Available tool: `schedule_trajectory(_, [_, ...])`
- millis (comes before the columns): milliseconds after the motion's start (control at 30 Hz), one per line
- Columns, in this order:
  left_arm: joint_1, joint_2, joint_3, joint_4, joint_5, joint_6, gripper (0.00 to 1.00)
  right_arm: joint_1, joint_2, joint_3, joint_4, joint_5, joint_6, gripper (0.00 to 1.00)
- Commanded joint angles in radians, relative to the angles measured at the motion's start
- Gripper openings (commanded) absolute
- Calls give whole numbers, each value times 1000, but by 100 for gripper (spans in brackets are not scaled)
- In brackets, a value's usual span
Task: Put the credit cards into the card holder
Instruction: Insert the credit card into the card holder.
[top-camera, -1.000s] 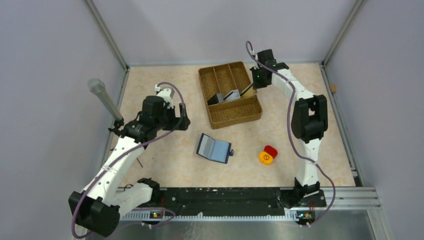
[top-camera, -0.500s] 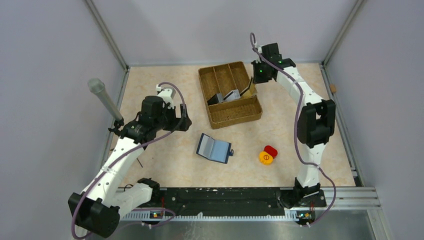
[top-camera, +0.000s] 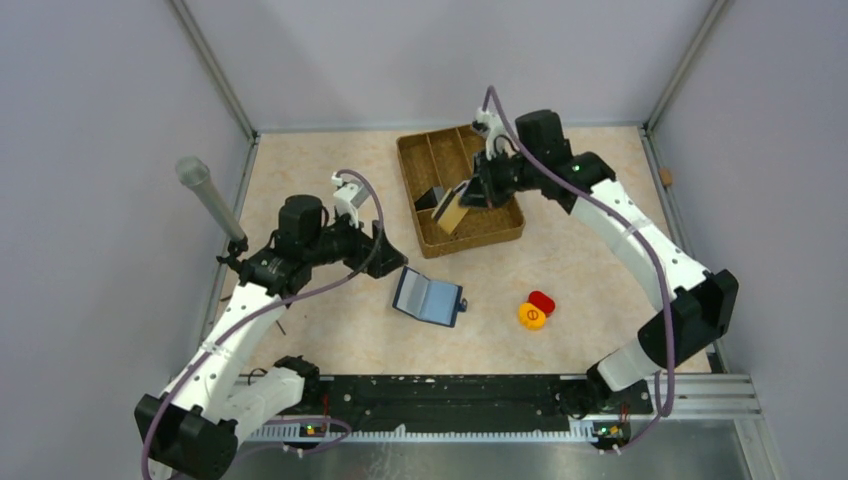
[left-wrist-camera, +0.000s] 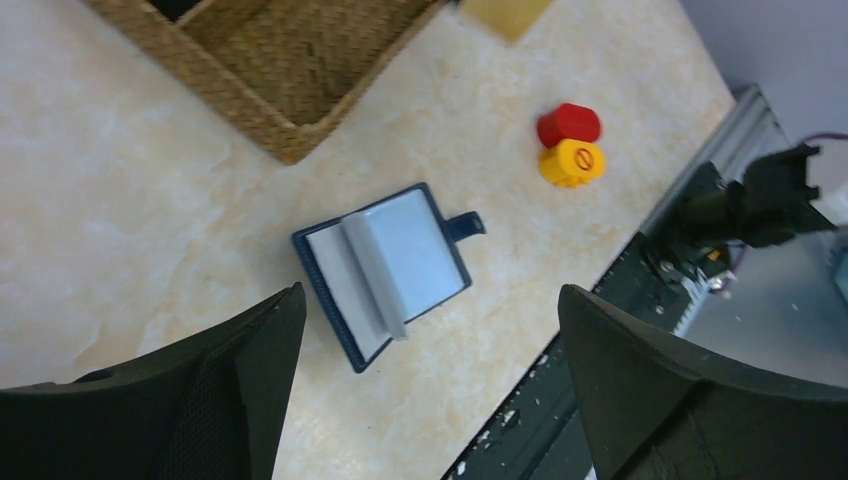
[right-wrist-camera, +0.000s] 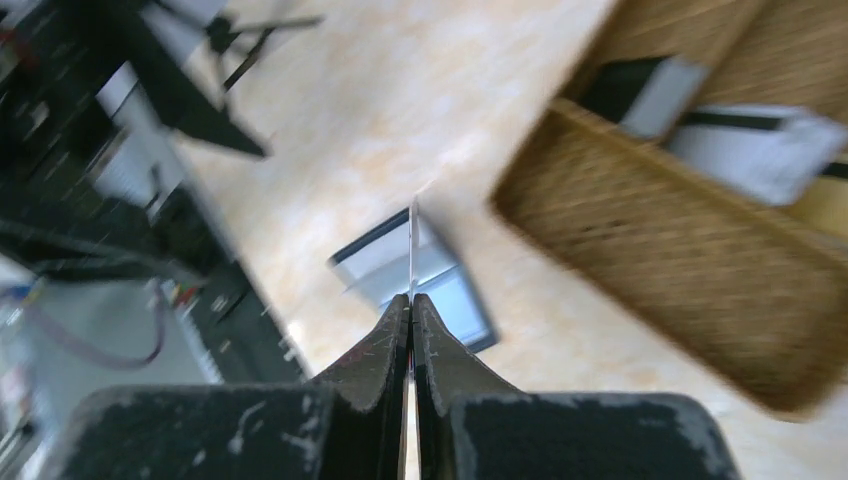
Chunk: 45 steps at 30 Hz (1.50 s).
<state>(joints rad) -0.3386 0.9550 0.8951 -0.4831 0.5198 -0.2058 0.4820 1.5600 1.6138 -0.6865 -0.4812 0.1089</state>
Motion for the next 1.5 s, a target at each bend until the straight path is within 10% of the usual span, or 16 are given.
schedule_trajectory(0, [0, -25, -26, 132, 274, 0, 99, 81, -79, -157, 72, -263, 72, 0])
schedule_trajectory(367, [-104, 4, -55, 175, 435, -27, 93, 188, -166, -308, 213, -494, 160, 0])
schedule_trajectory(700, [-133, 19, -61, 206, 494, -58, 38, 202, -176, -305, 196, -517, 143, 0])
schedule_trajectory(833, [-136, 13, -63, 223, 499, -75, 0, 202, -182, -299, 205, -457, 161, 5])
schedule_trajectory(933, [-135, -6, -59, 220, 444, -102, 0, 202, -207, -310, 228, -368, 183, 53])
schedule_trajectory(1067, [-134, -89, -149, 397, 330, -284, 0, 199, -319, -418, 360, -251, 263, 74])
schedule_trajectory(1233, [-137, -185, -346, 810, 259, -576, 0, 204, -428, -672, 729, -218, 508, 78])
schedule_trajectory(1467, [-138, -214, -399, 900, 231, -656, 0, 272, -426, -849, 1039, -193, 683, 63])
